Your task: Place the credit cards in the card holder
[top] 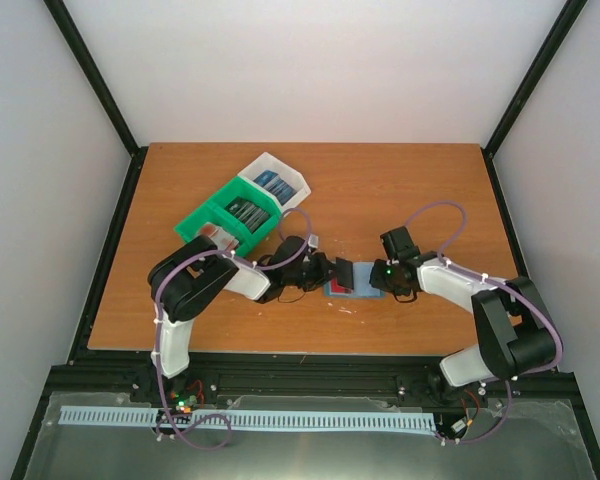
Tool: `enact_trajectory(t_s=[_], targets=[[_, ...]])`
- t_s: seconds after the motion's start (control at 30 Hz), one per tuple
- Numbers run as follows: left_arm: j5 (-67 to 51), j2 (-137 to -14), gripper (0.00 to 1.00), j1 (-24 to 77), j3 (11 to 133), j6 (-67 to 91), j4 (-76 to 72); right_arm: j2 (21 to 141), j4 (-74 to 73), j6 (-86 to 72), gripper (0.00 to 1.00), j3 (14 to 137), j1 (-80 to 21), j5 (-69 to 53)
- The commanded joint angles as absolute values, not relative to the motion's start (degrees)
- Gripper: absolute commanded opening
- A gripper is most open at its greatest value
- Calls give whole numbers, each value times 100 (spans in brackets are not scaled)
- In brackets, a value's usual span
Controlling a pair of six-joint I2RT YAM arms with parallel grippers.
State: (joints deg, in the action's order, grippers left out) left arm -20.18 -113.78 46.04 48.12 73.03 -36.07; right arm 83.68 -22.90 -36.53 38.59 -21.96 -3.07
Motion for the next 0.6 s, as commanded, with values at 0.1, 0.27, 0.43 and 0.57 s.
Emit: enact_trajectory(t_s=[0.1, 0.27, 0.43, 0.57], targets=[[-1838, -11260, 1, 4684, 4554, 7498, -4037, 8224, -2224, -4186, 29, 3247, -2177, -1069], [-1882, -11193, 1, 4679, 4291, 7594, -4499, 7931, -2215, -4365, 28, 3080, -2173, -1245], [-1942, -11185, 1, 4683, 4257, 7587, -4710, 7898, -2200, -4366, 28, 3023, -2178, -1279], [-2113, -11289, 1, 4684, 4223, 7681, -5005, 7930, -2132, -4373, 28, 2996, -2176, -1318]])
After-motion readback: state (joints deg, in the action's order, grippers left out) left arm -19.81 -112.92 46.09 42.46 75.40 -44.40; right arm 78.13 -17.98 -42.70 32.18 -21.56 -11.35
